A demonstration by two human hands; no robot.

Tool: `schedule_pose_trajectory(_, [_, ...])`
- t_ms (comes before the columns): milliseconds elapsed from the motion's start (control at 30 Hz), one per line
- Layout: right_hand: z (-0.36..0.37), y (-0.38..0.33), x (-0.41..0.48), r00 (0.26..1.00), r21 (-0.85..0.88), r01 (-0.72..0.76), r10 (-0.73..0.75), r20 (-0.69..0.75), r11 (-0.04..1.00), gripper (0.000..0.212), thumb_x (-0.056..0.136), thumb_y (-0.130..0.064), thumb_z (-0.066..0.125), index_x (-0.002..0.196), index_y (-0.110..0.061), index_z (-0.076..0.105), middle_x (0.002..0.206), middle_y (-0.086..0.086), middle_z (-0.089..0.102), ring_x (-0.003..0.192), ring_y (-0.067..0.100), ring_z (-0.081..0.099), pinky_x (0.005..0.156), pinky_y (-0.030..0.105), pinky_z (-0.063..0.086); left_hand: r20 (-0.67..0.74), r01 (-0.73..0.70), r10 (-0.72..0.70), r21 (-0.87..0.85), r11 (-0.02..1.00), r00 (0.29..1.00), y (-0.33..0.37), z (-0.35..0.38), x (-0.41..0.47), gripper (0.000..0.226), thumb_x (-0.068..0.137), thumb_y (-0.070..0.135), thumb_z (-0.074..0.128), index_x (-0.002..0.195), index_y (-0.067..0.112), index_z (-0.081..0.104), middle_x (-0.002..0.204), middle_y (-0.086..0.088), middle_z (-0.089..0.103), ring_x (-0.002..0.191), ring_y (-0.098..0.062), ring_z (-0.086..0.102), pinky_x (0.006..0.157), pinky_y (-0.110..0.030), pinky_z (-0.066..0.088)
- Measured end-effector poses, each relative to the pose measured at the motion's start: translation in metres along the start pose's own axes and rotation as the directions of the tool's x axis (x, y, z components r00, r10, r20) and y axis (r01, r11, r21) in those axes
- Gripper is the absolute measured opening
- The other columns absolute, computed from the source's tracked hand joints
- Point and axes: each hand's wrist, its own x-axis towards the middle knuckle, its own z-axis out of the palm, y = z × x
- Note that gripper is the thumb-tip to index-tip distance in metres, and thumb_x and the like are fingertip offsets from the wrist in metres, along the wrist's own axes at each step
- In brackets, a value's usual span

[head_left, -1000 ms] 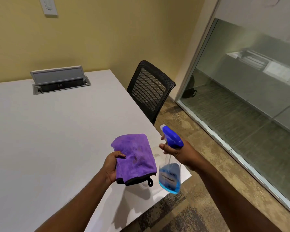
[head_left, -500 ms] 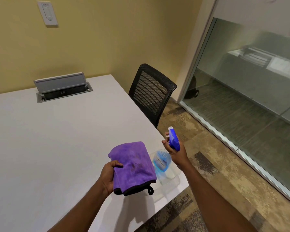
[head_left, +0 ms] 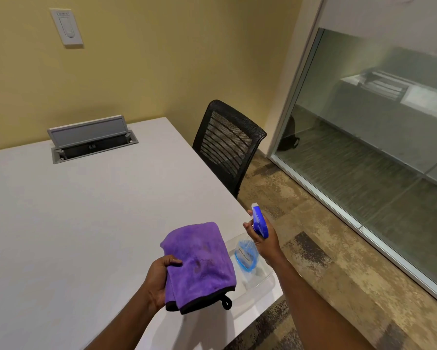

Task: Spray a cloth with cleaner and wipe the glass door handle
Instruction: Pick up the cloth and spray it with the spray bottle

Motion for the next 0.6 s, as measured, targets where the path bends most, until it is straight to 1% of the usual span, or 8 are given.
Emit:
schedule_pose_trajectory(100, [0.001, 0.005, 0.006, 1.000, -0.004, -0.017, 0.017, -0.012, 1.000, 0.055, 0.088, -0.012, 0.067, 0.138, -0.011, 0.044, 0.129, 0.011, 0.058, 0.110, 0.031, 0.061, 0.102, 0.054, 0.046, 0.004, 0.015, -0.015, -0.002, 1.000, 1.000, 0.002, 0.000, 0.001, 0.039, 0.068, 0.003, 0.055, 0.107, 0.007, 0.054, 0.088, -0.018, 0.068, 0.078, -0.039, 0.066, 0.067, -0.044, 0.058])
schedule_pose_trajectory(200, [-0.001, 0.011, 0.012, 0.999, -0.031, -0.032, 0.031, -0.036, 0.999, 0.046, 0.083, -0.012, 0.073, 0.125, -0.007, 0.053, 0.108, 0.023, 0.063, 0.100, 0.039, 0.064, 0.097, 0.056, 0.050, 0.015, 0.027, -0.027, -0.014, 1.000, 1.000, 0.002, 0.000, 0.001, 0.039, 0.068, 0.003, 0.056, 0.107, 0.007, 0.054, 0.088, -0.018, 0.069, 0.077, -0.039, 0.067, 0.067, -0.045, 0.058])
schedule_pose_trajectory(233, [-0.002, 0.013, 0.013, 0.999, -0.039, -0.035, 0.033, -0.040, 0.999, 0.045, 0.082, -0.012, 0.075, 0.121, -0.005, 0.055, 0.104, 0.025, 0.063, 0.099, 0.039, 0.064, 0.095, 0.057, 0.051, 0.022, 0.030, -0.029, -0.019, 0.999, 0.999, 0.003, 0.000, 0.001, 0.039, 0.068, 0.003, 0.055, 0.107, 0.007, 0.055, 0.088, -0.018, 0.069, 0.077, -0.039, 0.067, 0.067, -0.045, 0.058])
schedule_pose_trajectory(367, [-0.007, 0.022, 0.014, 0.998, -0.058, -0.051, 0.049, -0.031, 0.997, 0.051, 0.077, -0.011, 0.079, 0.119, 0.002, 0.053, 0.106, 0.025, 0.063, 0.100, 0.039, 0.063, 0.094, 0.058, 0.051, 0.020, 0.030, -0.030, -0.033, 0.999, 0.999, 0.001, -0.002, 0.002, 0.040, 0.069, 0.004, 0.055, 0.109, 0.008, 0.053, 0.092, -0.018, 0.067, 0.081, -0.038, 0.064, 0.068, -0.044, 0.056])
schedule_pose_trajectory(433, [-0.009, 0.026, 0.013, 0.997, -0.077, -0.069, 0.066, -0.046, 0.995, 0.057, 0.073, -0.013, 0.083, 0.121, 0.000, 0.053, 0.110, 0.020, 0.064, 0.104, 0.033, 0.063, 0.097, 0.054, 0.051, 0.016, 0.032, -0.031, -0.040, 0.999, 0.999, 0.000, -0.002, 0.003, 0.040, 0.070, 0.005, 0.054, 0.111, 0.008, 0.053, 0.095, -0.017, 0.065, 0.083, -0.037, 0.062, 0.069, -0.044, 0.056])
schedule_pose_trajectory(533, [-0.012, 0.031, 0.012, 0.996, -0.112, -0.088, 0.083, -0.043, 0.990, 0.068, 0.069, -0.017, 0.086, 0.126, -0.007, 0.051, 0.116, 0.013, 0.064, 0.110, 0.026, 0.061, 0.100, 0.044, 0.050, 0.038, 0.034, -0.032, -0.053, 0.998, 0.999, -0.002, 0.001, 0.004, 0.040, 0.071, 0.005, 0.053, 0.111, 0.008, 0.054, 0.097, -0.017, 0.065, 0.085, -0.038, 0.062, 0.069, -0.045, 0.056])
schedule_pose_trajectory(600, [-0.015, 0.034, 0.009, 0.995, -0.095, -0.092, 0.089, -0.041, 0.991, 0.074, 0.068, -0.015, 0.087, 0.131, -0.010, 0.048, 0.120, 0.009, 0.061, 0.113, 0.024, 0.059, 0.095, 0.034, 0.051, 0.054, 0.037, -0.034, -0.061, 0.997, 0.998, -0.004, 0.004, 0.004, 0.038, 0.072, 0.004, 0.052, 0.110, 0.008, 0.054, 0.095, -0.017, 0.066, 0.084, -0.038, 0.063, 0.069, -0.045, 0.057])
